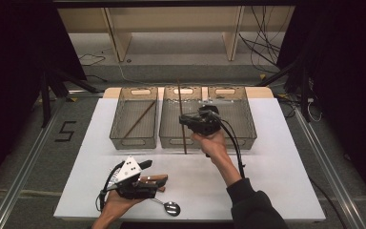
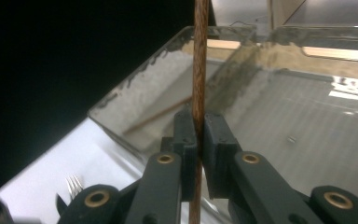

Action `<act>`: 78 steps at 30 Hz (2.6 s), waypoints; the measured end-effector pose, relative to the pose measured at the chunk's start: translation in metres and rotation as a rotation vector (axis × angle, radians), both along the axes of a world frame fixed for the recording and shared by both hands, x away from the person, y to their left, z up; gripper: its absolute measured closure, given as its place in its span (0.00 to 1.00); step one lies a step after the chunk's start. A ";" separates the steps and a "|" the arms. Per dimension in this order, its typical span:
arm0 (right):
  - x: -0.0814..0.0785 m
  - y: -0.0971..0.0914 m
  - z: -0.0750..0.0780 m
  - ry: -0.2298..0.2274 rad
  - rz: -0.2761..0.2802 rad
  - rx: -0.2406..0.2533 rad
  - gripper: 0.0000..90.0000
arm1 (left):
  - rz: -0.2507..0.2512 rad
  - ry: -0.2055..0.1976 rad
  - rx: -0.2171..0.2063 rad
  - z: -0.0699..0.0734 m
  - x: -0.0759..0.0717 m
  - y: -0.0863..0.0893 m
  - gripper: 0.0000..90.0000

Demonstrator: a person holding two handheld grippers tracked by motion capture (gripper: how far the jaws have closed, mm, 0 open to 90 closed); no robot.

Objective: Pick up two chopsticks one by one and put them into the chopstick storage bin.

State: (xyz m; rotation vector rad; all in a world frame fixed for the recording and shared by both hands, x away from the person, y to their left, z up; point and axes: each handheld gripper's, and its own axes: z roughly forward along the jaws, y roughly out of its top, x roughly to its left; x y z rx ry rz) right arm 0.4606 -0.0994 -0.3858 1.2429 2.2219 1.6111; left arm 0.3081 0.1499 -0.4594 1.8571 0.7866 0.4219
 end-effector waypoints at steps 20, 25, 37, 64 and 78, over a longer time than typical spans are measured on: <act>0.044 0.080 0.019 0.038 -0.022 0.024 0.95 | -0.008 -0.010 0.047 -0.013 -0.008 -0.004 0.21; 0.050 0.095 0.022 0.039 -0.016 0.025 0.95 | -0.008 -0.010 0.041 -0.013 -0.009 -0.004 0.20; 0.063 0.122 0.024 0.051 -0.023 0.017 0.95 | -0.013 -0.009 0.032 -0.013 -0.009 -0.004 0.20; 0.072 0.133 -0.003 0.099 -0.064 -0.061 0.65 | -0.014 -0.002 0.030 -0.014 -0.009 -0.003 0.19; 0.069 0.108 0.009 0.090 -0.043 -0.027 0.51 | -0.010 0.002 0.028 -0.014 -0.008 -0.002 0.19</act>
